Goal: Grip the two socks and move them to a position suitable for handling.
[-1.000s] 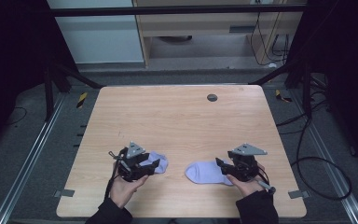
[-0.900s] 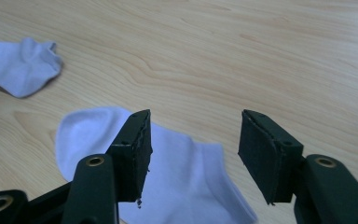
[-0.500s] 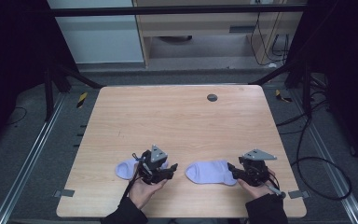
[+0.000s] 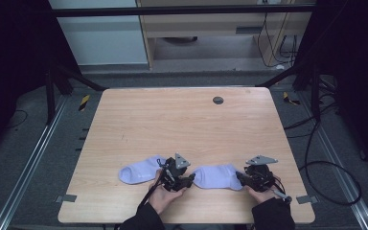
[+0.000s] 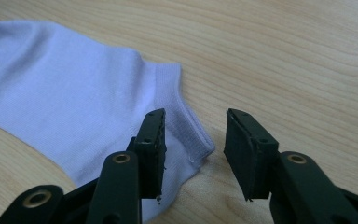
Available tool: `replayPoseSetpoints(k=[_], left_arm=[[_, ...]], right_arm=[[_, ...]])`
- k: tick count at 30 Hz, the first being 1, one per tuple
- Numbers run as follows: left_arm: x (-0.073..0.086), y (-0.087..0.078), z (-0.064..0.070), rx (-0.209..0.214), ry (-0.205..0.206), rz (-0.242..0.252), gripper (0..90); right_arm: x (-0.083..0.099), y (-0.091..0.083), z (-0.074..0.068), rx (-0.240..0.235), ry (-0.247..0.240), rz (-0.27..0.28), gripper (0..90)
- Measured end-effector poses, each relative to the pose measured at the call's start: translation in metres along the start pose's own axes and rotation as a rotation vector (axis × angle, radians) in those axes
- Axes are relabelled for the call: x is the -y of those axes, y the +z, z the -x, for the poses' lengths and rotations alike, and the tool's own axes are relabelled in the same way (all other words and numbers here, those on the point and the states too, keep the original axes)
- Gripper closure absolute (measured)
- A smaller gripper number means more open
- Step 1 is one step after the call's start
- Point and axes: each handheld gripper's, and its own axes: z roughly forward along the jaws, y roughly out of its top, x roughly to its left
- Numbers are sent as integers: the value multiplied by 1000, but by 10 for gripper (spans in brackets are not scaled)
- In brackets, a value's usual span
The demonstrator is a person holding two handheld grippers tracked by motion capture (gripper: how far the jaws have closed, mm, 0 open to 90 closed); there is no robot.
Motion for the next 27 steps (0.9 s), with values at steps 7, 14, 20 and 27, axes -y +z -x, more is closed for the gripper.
replayPoseSetpoints(k=[7, 14, 20, 27], left_arm=[[0, 9, 1, 11, -19, -24, 654], [0, 13, 3, 10, -21, -39, 796], [0, 11, 4, 21, -13, -24, 886], [-2, -9, -3, 63, -24, 14, 889]], right_arm=[[0, 5, 0, -5, -7, -26, 651], [-1, 6, -2, -23, 1, -34, 798], [-4, 2, -4, -29, 3, -29, 863], [-7, -17, -8, -58, 10, 34, 865]])
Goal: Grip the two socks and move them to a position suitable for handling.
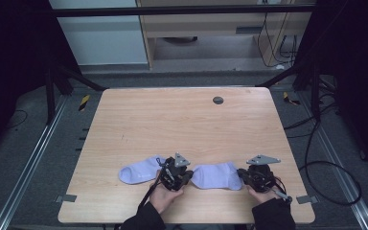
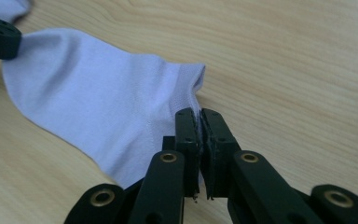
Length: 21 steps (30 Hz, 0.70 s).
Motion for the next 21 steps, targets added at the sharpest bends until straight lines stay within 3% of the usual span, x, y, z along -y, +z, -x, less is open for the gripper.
replayPoseSetpoints(k=[5, 11, 17, 21], left_arm=[[2, -22, -5, 7, 16, 16, 890], [17, -41, -16, -2, 21, 10, 888], [33, -50, -28, -14, -2, -20, 888], [41, -51, -34, -26, -10, -49, 887]], right_arm=[[-8, -11, -15, -41, -18, 38, 865], [-15, -6, -41, -103, -68, 38, 865], [-19, 3, -62, -144, -100, 16, 864], [-16, 11, -67, -154, -101, -11, 864]])
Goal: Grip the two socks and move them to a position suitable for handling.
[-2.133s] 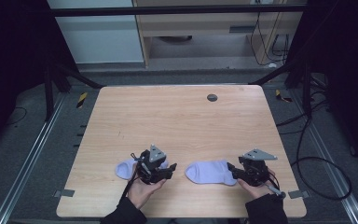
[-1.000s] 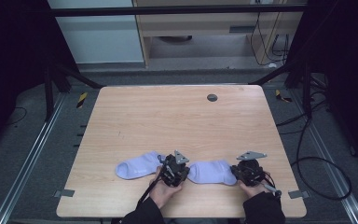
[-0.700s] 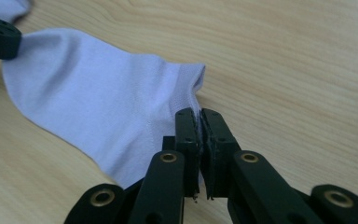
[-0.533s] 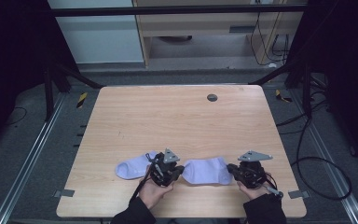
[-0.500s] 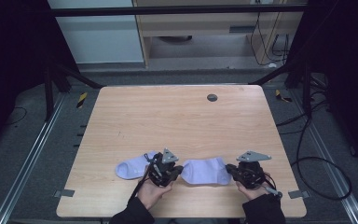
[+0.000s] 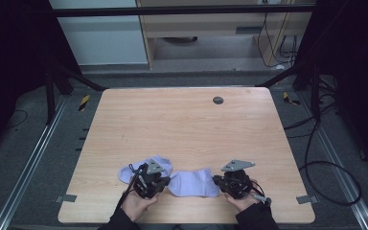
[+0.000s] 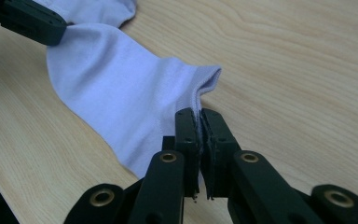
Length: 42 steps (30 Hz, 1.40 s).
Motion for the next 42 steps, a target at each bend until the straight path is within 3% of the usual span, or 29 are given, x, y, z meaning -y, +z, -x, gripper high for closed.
replayPoseSetpoints(k=[9, 13, 17, 22, 31, 36, 42], left_arm=[[9, 7, -1, -11, 0, -39, 879], [10, 6, -2, -29, 0, -29, 800], [9, -1, -7, -41, -14, -9, 698], [9, -14, -15, -60, -43, 44, 605], [15, -43, -47, -144, -105, 143, 461], [25, -55, -74, -204, -150, 155, 424], [37, -61, -94, -245, -194, 148, 397]], right_arm=[[9, 12, 1, 7, 8, -53, 860], [12, 14, 2, 15, 11, -57, 818], [11, 11, 3, 33, 8, -35, 746], [8, 3, 9, 50, 31, 35, 669], [-8, 2, 9, 44, 67, 121, 550], [-22, 9, 5, 38, 63, 145, 510], [-39, 21, -6, 26, 56, 151, 453]])
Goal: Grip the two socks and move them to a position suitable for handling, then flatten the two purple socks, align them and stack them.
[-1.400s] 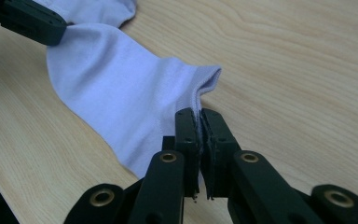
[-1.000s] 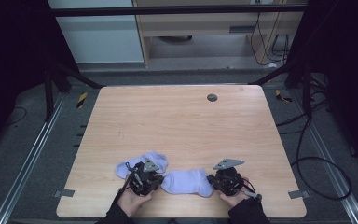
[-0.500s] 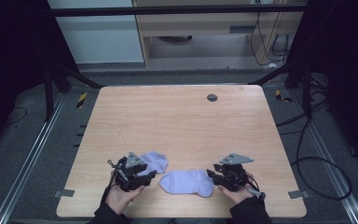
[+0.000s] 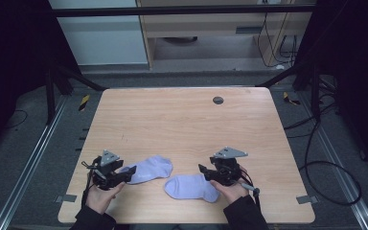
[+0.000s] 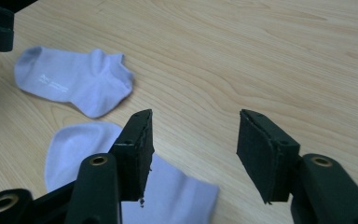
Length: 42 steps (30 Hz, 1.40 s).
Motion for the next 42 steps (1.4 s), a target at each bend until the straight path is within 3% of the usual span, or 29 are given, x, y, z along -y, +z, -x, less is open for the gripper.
replayPoseSetpoints(k=[8, 14, 22, 32, 42], left_arm=[[7, 1, -25, -42, -46, -16, 392], [12, 6, -35, -61, -60, -36, 421], [14, 11, -36, -69, -46, -62, 474], [18, 16, -33, -49, -30, -96, 567], [20, 23, -30, -32, -15, -147, 662]], right_arm=[[-15, 23, -17, -24, -14, -10, 447], [-23, 45, -27, -29, -15, -29, 469], [-27, 72, -42, -29, -26, -55, 500], [-30, 102, -59, -25, -41, -102, 546], [-25, 122, -66, -2, -50, -138, 583]])
